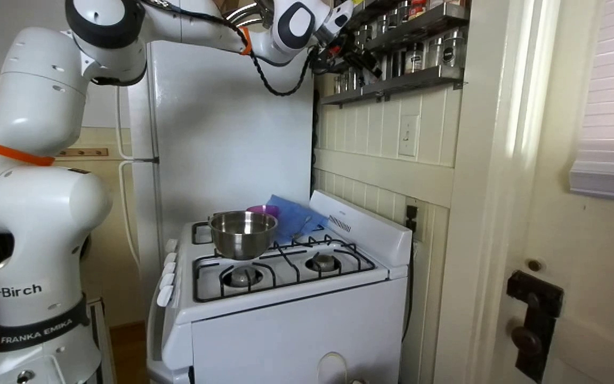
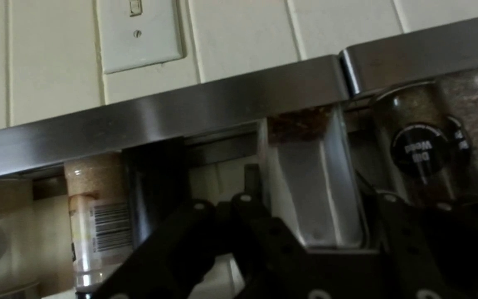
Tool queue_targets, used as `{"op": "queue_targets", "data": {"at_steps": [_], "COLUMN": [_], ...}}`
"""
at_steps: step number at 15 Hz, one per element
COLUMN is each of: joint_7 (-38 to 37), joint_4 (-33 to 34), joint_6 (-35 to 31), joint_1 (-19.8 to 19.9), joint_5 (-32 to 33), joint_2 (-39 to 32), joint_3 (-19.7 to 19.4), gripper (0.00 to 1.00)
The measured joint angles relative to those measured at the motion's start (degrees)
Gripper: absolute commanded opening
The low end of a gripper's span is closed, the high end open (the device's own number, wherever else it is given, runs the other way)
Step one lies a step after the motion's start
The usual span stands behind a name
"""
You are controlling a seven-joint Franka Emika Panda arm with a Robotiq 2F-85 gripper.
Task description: Pick up the bottle from the stove and put it on the shelf
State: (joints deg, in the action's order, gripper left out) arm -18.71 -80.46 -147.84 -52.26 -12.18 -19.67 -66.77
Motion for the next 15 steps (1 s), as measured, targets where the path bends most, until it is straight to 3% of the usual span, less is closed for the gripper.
{"op": "queue_targets", "data": {"at_steps": [5,15], "joint_7": [-0.05,0.72], "joint_4": [1.17,8.7], "joint_6": [0.59,12.1], "joint_1": [2.68,6.63], "joint_5": [-1.93,-1.84], "joint_2": [-0.08,-2.36], "joint_3": [2.04,2.49], "gripper": [0.24,0.24]}}
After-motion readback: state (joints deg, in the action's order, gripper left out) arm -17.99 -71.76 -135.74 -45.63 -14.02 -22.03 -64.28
